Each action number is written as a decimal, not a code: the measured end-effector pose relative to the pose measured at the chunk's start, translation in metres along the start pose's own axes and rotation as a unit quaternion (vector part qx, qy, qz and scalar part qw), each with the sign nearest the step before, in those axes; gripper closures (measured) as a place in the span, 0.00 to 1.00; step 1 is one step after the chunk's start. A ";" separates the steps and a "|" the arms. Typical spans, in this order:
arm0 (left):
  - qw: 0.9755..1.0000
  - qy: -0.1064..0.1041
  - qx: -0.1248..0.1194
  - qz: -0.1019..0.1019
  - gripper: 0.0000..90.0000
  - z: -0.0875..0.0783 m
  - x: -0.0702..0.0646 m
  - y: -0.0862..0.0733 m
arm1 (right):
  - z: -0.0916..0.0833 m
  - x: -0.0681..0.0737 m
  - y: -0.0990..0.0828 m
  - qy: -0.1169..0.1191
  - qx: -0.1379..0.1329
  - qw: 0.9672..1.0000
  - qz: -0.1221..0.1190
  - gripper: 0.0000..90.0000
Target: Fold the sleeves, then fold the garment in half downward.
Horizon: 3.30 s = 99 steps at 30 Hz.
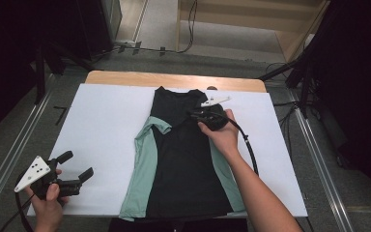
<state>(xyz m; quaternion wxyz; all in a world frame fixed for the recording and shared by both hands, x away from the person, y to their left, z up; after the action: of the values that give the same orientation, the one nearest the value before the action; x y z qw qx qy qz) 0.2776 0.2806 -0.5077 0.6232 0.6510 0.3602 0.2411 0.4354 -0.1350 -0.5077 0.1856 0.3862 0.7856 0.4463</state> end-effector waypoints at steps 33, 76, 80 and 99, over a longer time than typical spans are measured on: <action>1.000 0.001 0.002 0.002 0.00 0.000 0.000 -0.001 | -0.068 -0.020 0.014 -0.024 -0.133 0.989 0.052 0.00; 1.000 0.000 0.013 0.013 0.00 0.004 -0.002 -0.002 | -0.150 -0.038 -0.061 -0.073 -0.198 0.975 0.073 0.00; 1.000 0.001 0.014 0.013 0.00 0.004 -0.002 -0.002 | -0.157 -0.039 -0.069 -0.077 -0.202 0.974 0.072 0.00; 1.000 0.004 0.017 0.018 0.00 0.003 -0.003 -0.001 | -0.200 -0.047 -0.113 -0.107 -0.215 0.966 0.095 0.00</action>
<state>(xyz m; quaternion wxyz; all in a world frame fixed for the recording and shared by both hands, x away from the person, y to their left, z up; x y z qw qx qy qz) 0.2783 0.2765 -0.5084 0.6062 0.6667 0.3553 0.2486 0.2882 -0.3175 -0.4994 0.3042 0.4560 0.6059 0.5766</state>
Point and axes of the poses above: each handheld gripper's, and its own axes: z roughly forward along the jaws, y roughly out of its top, x roughly to its left, the point moved 6 cm from there along z, roughly forward along the jaws, and after that the axes turned 9 degrees about -x, right-handed, at the moved point
